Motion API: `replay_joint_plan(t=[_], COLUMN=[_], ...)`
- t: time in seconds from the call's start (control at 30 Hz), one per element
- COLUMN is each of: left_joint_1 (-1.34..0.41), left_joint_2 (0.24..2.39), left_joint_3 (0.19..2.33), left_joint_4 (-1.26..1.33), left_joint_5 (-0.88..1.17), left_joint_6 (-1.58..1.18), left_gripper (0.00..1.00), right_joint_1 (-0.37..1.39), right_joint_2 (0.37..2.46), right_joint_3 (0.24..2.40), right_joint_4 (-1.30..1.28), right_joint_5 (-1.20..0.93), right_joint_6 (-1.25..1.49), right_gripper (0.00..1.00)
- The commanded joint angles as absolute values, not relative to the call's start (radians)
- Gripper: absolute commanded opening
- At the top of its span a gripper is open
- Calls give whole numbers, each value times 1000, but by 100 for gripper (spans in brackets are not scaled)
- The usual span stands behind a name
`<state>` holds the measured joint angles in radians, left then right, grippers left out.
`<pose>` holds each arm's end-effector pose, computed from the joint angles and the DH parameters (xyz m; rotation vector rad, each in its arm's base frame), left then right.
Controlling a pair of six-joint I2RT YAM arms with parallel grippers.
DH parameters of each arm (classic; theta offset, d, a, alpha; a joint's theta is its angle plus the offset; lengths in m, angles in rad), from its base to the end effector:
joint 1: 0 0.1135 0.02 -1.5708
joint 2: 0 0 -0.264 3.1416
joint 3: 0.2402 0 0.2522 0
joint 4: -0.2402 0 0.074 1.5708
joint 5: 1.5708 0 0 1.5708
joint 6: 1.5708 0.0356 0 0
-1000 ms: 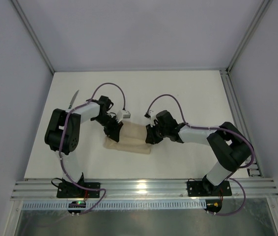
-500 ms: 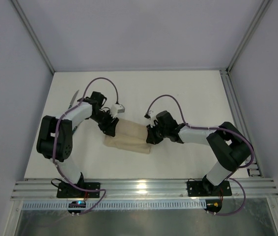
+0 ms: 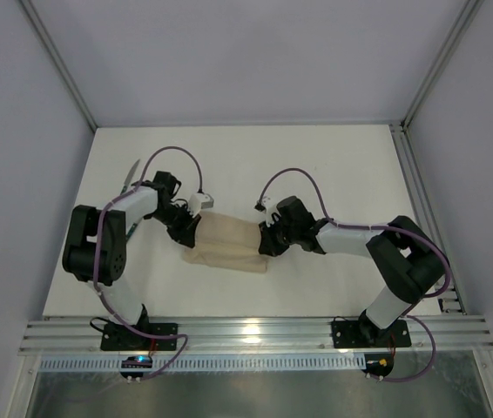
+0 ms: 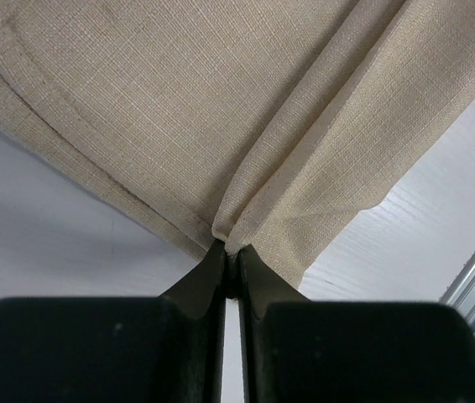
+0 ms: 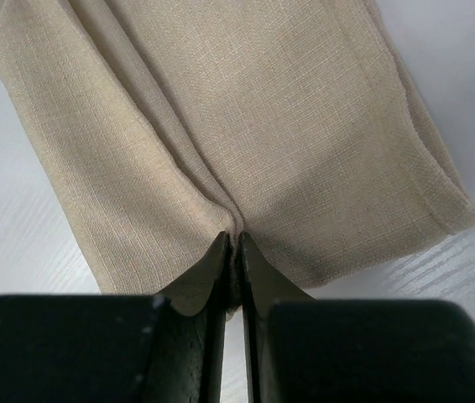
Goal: Fold the napkin into a case and place the utensils inside
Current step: Fold the lower triangle-folded napkin at the center of the board.
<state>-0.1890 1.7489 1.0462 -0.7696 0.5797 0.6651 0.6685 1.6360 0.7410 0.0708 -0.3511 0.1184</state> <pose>0.2936 -0.0760 0.1575 1.2006 2.5386 -0.7812 0.2358 0.2019 0.1445 -0.8365 2.3321 0.7760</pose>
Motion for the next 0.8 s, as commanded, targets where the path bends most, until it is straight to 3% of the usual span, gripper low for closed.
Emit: replay_joint_plan(t=[0.0, 0.03, 0.1, 0.17, 0.37, 0.6, 0.77], left_joint_1=[-160, -158, -155, -155, -141, -199, -236], left_joint_2=[1713, 1716, 1715, 1678, 1553, 1537, 1621], left_joint_3=[1040, 1046, 1049, 1052, 1081, 1029, 1031], left_joint_4=[-730, -732, -747, -765, -808, -667, -580], left_joint_5=[587, 595, 624, 637, 704, 627, 551], left_joint_6=[693, 692, 696, 695, 660, 594, 552], left_gripper=[6, 8, 31, 44, 54, 53, 36], right_joint_1=[673, 673, 673, 673, 672, 673, 673], right_joint_2=[1611, 1614, 1624, 1628, 1617, 1615, 1608], right_joint_3=[733, 739, 749, 752, 772, 784, 782], right_joint_4=[55, 54, 48, 45, 32, 31, 28], right_joint_5=[-377, -380, -379, -382, -385, -388, -382], right_joint_6=[74, 72, 66, 60, 57, 61, 63], right_gripper=[12, 12, 13, 14, 18, 20, 22])
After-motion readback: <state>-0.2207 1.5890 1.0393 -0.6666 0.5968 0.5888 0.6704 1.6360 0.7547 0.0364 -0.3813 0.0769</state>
